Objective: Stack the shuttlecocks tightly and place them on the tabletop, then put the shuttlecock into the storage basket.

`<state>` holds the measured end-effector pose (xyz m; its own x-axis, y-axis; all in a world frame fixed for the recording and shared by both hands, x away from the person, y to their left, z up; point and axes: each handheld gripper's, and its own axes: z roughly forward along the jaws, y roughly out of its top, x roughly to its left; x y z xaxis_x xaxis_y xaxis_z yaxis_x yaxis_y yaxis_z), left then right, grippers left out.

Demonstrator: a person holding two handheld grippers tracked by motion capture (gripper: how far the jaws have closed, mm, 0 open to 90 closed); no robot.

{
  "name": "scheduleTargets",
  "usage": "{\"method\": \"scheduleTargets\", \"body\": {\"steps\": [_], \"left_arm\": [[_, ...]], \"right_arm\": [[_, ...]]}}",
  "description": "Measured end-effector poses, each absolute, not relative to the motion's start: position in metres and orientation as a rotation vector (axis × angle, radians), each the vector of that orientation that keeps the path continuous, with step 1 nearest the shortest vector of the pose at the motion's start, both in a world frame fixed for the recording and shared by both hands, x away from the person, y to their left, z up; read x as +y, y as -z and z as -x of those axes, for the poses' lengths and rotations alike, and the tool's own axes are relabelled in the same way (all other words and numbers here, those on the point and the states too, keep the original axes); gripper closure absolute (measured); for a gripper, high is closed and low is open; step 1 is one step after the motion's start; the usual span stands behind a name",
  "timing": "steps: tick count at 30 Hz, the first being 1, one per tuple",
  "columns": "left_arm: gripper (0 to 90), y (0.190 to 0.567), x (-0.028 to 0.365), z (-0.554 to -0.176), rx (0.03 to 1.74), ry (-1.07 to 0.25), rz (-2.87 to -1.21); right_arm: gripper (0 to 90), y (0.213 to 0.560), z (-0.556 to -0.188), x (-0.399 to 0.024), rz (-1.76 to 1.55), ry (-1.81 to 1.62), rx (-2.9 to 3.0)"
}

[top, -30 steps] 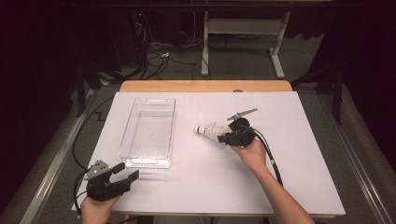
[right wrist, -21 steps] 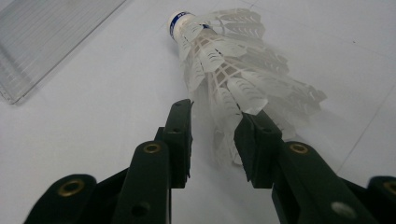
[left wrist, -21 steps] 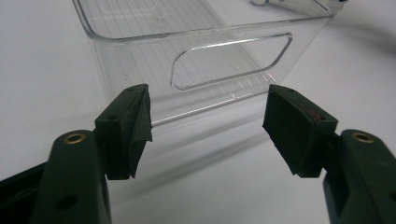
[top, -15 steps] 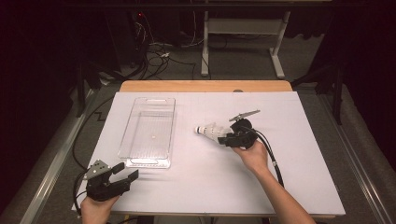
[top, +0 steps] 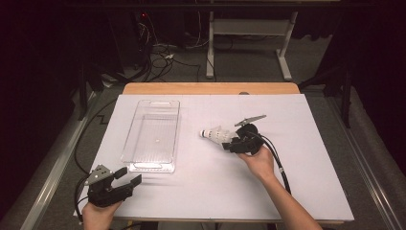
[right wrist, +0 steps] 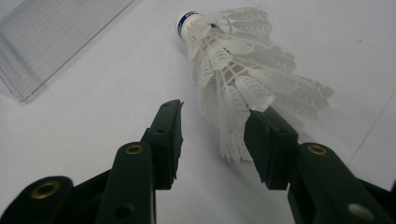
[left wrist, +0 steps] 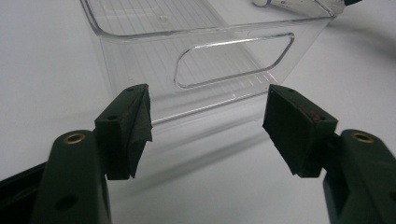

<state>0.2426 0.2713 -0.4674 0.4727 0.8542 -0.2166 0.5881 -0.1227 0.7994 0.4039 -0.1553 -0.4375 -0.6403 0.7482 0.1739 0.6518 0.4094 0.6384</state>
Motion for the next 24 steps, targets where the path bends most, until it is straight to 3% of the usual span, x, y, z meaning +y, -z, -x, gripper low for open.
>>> {"method": "scheduleTargets", "body": {"steps": [24], "left_arm": [[33.0, 0.4676, 0.2708, -0.2429, 1.223, -0.373, -1.820]], "right_arm": [[55.8, 0.4427, -0.4107, -0.1464, -1.260, -1.069, 2.513]]}}
